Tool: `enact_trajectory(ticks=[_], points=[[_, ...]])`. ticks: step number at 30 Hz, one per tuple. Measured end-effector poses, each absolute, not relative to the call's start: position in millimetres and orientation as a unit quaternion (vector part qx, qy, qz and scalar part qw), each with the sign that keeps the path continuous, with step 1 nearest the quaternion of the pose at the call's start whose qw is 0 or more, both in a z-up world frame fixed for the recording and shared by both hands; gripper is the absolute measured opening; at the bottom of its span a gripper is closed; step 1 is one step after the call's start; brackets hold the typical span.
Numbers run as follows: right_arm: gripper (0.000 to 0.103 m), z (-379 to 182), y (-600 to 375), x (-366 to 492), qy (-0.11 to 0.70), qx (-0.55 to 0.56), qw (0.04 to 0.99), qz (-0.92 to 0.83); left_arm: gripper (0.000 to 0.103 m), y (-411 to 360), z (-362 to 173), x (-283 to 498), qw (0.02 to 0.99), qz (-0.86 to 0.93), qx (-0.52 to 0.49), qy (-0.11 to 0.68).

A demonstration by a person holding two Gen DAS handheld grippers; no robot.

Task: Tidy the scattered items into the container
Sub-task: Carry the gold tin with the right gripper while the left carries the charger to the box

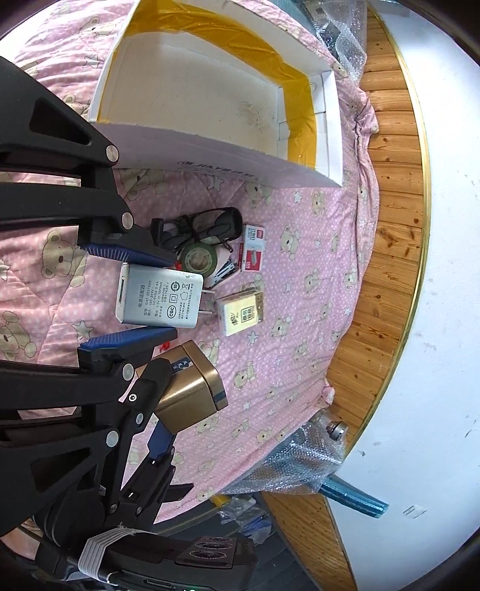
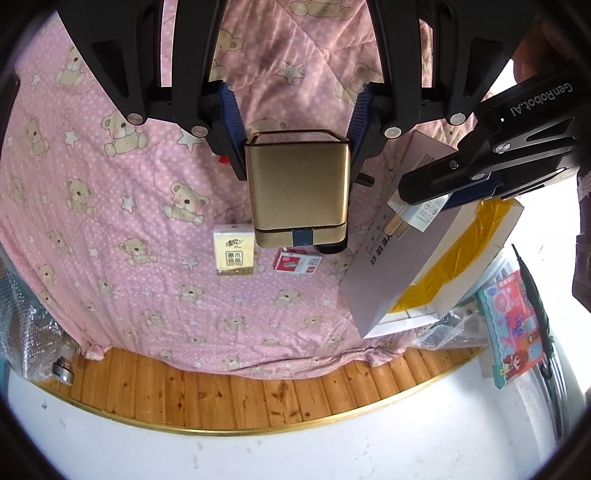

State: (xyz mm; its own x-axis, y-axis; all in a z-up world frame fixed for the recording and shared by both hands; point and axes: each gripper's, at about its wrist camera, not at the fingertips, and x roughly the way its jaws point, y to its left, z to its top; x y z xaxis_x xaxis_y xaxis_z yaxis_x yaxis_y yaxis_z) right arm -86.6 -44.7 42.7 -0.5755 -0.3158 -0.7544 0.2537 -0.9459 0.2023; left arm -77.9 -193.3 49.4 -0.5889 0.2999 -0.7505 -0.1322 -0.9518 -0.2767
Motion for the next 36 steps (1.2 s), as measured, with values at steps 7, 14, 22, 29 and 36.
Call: enact_trajectory(ticks=[7,14,22,29,36], points=[[0.052,58,-65,-97,-0.025,0.421,0.171,-0.891,0.034,-213,62,-82,0.113,0.893,-0.423,-0.107],[0.052,69,-86,-106,-0.016,0.413,0.18,-0.893,0.034,-235,71,-87,0.104,0.898,-0.412,-0.117],[0.052,86,-115,-118,0.0,0.4,0.197,-0.895,0.034,-270,85,-91,0.086,0.903,-0.398,-0.138],[0.052,96,-145,-125,0.009,0.395,0.217,-0.893,0.034,-301,92,-93,0.067,0.906,-0.389,-0.156],[0.052,99,-169,-132,0.015,0.396,0.233,-0.888,0.034,-329,92,-95,0.051,0.904,-0.387,-0.176]])
